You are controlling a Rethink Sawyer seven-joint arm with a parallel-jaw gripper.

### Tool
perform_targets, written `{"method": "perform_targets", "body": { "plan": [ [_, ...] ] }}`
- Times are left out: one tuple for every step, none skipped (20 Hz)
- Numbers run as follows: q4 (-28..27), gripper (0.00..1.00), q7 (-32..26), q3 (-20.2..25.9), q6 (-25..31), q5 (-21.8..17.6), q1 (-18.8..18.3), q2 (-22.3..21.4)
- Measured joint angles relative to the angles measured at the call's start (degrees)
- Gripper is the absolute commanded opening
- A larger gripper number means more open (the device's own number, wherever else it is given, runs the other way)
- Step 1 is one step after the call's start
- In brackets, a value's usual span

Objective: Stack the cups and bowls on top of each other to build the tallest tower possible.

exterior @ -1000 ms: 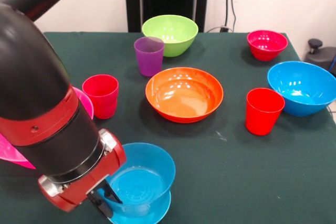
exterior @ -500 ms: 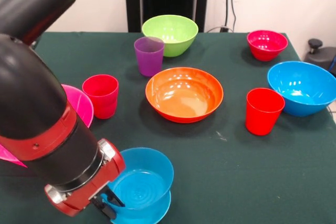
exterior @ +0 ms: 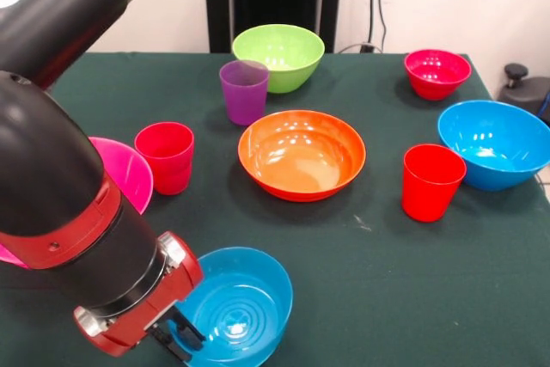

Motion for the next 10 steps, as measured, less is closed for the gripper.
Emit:
{"method": "perform_targets", "body": {
  "plan": [
    [0.0,0.0,0.0,0.0,-0.2,0.1,-0.2,0.1],
    [0.0,0.0,0.0,0.0,-0.2,0.2,-0.2,0.1],
    [0.0,0.0,0.0,0.0,-0.3,0.3,-0.2,0.2],
    [0.0,0.0,0.0,0.0,-0.4,0.5,-0.3,0.2],
    [0.0,0.0,0.0,0.0,-0.5,0.6,-0.3,0.3],
    [0.0,0.0,0.0,0.0,-0.7,0.9,-0.3,0.3],
    [0.0,0.0,0.0,0.0,-0.8,1.1,-0.3,0.4],
    [0.0,0.0,0.0,0.0,-1.1,1.4,-0.4,0.5],
    [0.0,0.0,0.0,0.0,-1.2,1.5,-0.4,0.5],
    [0.0,0.0,0.0,0.0,-1.5,1.6,-0.4,0.5]
  ]
}}
